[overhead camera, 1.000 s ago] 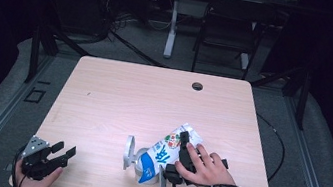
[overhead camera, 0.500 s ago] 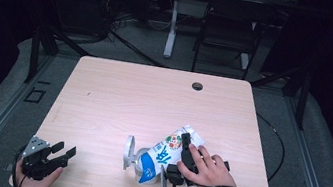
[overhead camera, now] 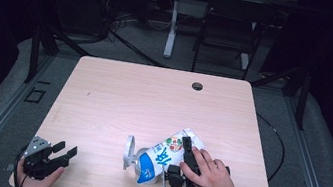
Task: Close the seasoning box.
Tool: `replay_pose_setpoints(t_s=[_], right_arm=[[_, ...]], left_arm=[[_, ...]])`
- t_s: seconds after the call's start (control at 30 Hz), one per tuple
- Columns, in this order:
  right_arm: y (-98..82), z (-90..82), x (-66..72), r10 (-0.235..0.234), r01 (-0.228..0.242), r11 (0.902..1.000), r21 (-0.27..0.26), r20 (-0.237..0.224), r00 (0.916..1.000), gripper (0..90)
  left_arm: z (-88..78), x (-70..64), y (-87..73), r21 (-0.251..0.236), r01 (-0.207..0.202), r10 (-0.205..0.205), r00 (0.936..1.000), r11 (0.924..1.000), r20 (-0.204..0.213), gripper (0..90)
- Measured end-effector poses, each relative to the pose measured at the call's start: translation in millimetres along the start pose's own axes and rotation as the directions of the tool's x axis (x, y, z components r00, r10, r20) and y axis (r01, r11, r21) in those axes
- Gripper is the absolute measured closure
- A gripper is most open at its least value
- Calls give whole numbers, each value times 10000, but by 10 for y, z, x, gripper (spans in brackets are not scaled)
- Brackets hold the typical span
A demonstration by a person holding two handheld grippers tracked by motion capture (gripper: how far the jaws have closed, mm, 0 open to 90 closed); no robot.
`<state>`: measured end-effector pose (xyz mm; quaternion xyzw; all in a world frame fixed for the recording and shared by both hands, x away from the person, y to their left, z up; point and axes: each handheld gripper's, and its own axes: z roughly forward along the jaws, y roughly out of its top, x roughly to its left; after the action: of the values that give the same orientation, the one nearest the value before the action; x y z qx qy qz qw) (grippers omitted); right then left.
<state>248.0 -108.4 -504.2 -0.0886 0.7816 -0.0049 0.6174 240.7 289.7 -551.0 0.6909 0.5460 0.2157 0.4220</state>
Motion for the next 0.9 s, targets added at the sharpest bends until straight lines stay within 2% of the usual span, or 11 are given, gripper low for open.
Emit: replay_pose_setpoints(t_s=[0.07,0.23,0.3,0.4,0.43,0.53,0.77,0.8,0.87,0.9], right_arm=[[-17,9,13,421,-421,9989,-214,-34,9991,688],[-36,-15,-7,810,-813,9963,-268,-99,9967,692],[-46,-10,1,1192,-1198,9918,-439,-153,9927,698],[-56,-14,-7,1285,-1294,9908,-388,-247,9914,703],[-63,-9,4,1537,-1549,9870,-436,-309,9876,705],[-72,-18,-3,1755,-1773,9832,-434,-429,9836,709],[-62,-34,5,2656,-2700,9616,-496,-799,9608,720],[-62,-25,17,2835,-2892,9553,-614,-867,9550,723],[-60,-28,29,3043,-3105,9488,-584,-955,9478,724],[-59,-39,26,3057,-3111,9494,-439,-996,9469,724]], left_arm=[[7,-4,2,50,-13,13,10000,10000,24,465],[23,-18,7,11,-40,40,10000,10000,55,465],[24,-19,8,55,-46,46,10000,10000,48,465],[21,-18,10,36,-48,48,10000,10000,58,465],[19,-19,11,35,-52,52,10000,10000,57,465],[21,-18,8,4,-30,30,10000,10000,46,465],[22,-20,6,18,-50,50,10000,10000,44,465],[21,-19,5,24,-48,48,10000,10000,40,465],[20,-18,5,13,-28,28,10000,10000,30,465],[20,-17,5,18,-33,33,10000,10000,30,465]])
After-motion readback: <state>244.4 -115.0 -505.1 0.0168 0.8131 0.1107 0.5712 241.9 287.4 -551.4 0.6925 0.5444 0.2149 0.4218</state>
